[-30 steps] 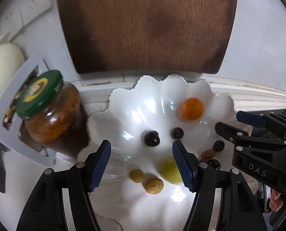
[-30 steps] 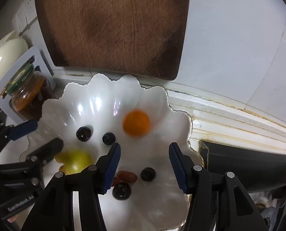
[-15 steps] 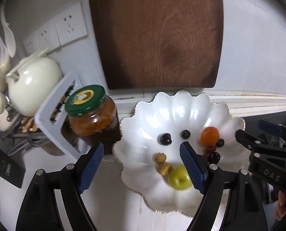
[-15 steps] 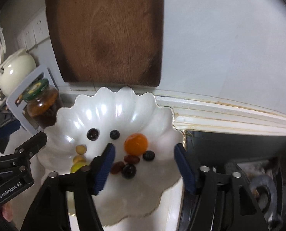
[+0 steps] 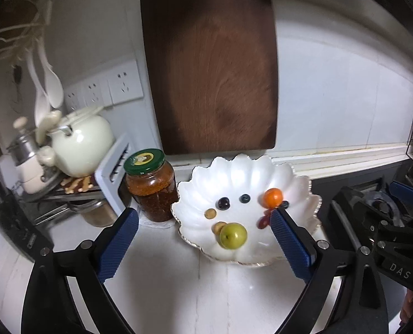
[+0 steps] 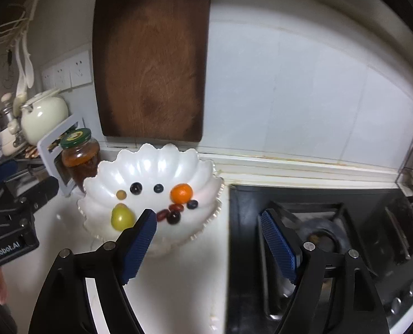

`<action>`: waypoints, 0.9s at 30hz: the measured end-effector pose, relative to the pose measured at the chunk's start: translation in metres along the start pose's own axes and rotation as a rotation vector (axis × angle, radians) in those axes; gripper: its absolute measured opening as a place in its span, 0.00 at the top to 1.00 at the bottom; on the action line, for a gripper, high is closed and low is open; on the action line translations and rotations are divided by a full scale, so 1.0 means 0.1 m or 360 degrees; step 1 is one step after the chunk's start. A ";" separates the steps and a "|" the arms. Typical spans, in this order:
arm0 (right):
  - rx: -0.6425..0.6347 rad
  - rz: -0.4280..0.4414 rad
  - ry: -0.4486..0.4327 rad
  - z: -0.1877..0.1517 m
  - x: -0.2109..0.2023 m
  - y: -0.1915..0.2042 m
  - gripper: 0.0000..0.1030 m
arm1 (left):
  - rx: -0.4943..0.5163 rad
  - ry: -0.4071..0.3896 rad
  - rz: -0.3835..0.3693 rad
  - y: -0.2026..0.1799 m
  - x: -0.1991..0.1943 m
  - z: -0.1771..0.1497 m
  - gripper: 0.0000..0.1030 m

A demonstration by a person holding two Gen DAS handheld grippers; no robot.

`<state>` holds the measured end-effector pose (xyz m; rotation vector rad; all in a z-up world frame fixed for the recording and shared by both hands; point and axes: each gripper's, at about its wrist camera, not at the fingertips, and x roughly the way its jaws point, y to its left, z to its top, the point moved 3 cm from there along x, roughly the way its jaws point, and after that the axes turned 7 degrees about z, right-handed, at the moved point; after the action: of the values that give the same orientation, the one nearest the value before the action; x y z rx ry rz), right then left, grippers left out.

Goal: Organize fruits

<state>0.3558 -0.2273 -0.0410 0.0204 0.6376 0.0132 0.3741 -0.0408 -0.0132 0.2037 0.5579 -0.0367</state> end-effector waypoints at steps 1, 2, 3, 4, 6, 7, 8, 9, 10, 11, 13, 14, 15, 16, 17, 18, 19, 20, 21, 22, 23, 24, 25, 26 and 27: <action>-0.0005 -0.0004 -0.0017 -0.03 -0.10 -0.01 0.23 | -0.0012 -0.0014 0.0010 0.00 -0.10 -0.03 0.03; -0.0008 -0.0011 -0.0028 -0.07 -0.18 -0.03 0.22 | -0.0026 -0.0032 0.0026 -0.01 -0.23 -0.08 0.03; -0.0011 -0.0014 -0.0038 -0.11 -0.27 -0.04 0.21 | -0.0033 -0.0045 0.0031 -0.02 -0.30 -0.12 0.02; -0.0013 -0.0013 -0.0050 -0.16 -0.39 -0.06 0.21 | -0.0038 -0.0055 0.0038 -0.03 -0.41 -0.17 0.02; -0.0017 -0.0013 -0.0076 -0.28 -0.63 -0.08 0.21 | -0.0042 -0.0068 0.0026 -0.06 -0.58 -0.26 0.01; -0.0017 -0.0011 -0.0089 -0.32 -0.72 -0.09 0.21 | -0.0044 -0.0073 0.0017 -0.08 -0.67 -0.31 0.01; -0.0017 -0.0013 -0.0102 -0.37 -0.82 -0.10 0.21 | -0.0042 -0.0079 0.0013 -0.09 -0.77 -0.37 0.01; -0.0024 -0.0013 -0.0114 -0.43 -0.91 -0.10 0.21 | -0.0044 -0.0086 0.0016 -0.11 -0.85 -0.43 0.01; -0.0027 -0.0019 -0.0126 -0.49 -1.01 -0.10 0.21 | -0.0049 -0.0095 0.0019 -0.12 -0.96 -0.49 0.01; -0.0023 -0.0024 -0.0134 -0.54 -1.09 -0.11 0.21 | -0.0051 -0.0100 0.0023 -0.13 -1.05 -0.55 0.01; -0.0015 -0.0023 -0.0143 -0.65 -1.26 -0.12 0.21 | -0.0061 -0.0110 0.0015 -0.13 -1.22 -0.65 0.01; -0.0006 -0.0017 -0.0143 -0.70 -1.33 -0.13 0.21 | -0.0061 -0.0115 0.0015 -0.14 -1.29 -0.68 0.01; -0.0002 -0.0009 -0.0146 -0.76 -1.41 -0.13 0.21 | -0.0059 -0.0119 0.0011 -0.15 -1.38 -0.73 0.01; 0.0010 -0.0017 -0.0155 -0.82 -1.52 -0.14 0.21 | -0.0055 -0.0125 0.0006 -0.16 -1.45 -0.77 0.01; 0.0018 -0.0023 -0.0162 -0.86 -1.57 -0.15 0.21 | -0.0053 -0.0135 0.0005 -0.16 -1.54 -0.80 0.01; 0.0028 -0.0027 -0.0168 -0.91 -1.65 -0.16 0.21 | -0.0048 -0.0146 0.0008 -0.16 -1.64 -0.85 0.00; 0.0041 -0.0034 -0.0172 -0.96 -1.73 -0.16 0.21 | -0.0044 -0.0157 0.0008 -0.15 -1.72 -0.89 0.00; 0.0046 -0.0034 -0.0178 -1.01 -1.79 -0.17 0.21 | -0.0040 -0.0166 0.0006 -0.15 -1.82 -0.94 0.00; 0.0049 -0.0033 -0.0182 -1.06 -1.87 -0.16 0.21 | -0.0036 -0.0173 0.0009 -0.15 -1.89 -0.98 0.00; 0.0055 -0.0029 -0.0185 -1.11 -1.94 -0.16 0.21 | -0.0030 -0.0180 0.0015 -0.15 -1.96 -1.01 0.00; 0.0058 -0.0023 -0.0188 -1.14 -1.99 -0.16 0.21 | -0.0022 -0.0191 0.0021 -0.15 -2.03 -1.05 0.00; 0.0064 -0.0023 -0.0195 -1.19 -2.05 -0.16 0.21 | -0.0018 -0.0198 0.0022 -0.15 -2.10 -1.08 0.00; 0.0065 -0.0025 -0.0197 -1.25 -2.12 -0.16 0.21 | -0.0018 -0.0203 0.0020 -0.15 -2.17 -1.11 0.00; 0.0065 -0.0024 -0.0195 -1.29 -2.17 -0.16 0.21 | -0.0017 -0.0206 0.0014 -0.14 -2.23 -1.15 0.00; 0.0065 -0.0016 -0.0189 -1.35 -2.23 -0.15 0.21 | -0.0015 -0.0205 0.0011 -0.13 -2.28 -1.19 0.00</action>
<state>0.0964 -0.2446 -0.0176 0.0568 0.5192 -0.0106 0.1178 -0.0347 0.0066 0.1924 0.4290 -0.0404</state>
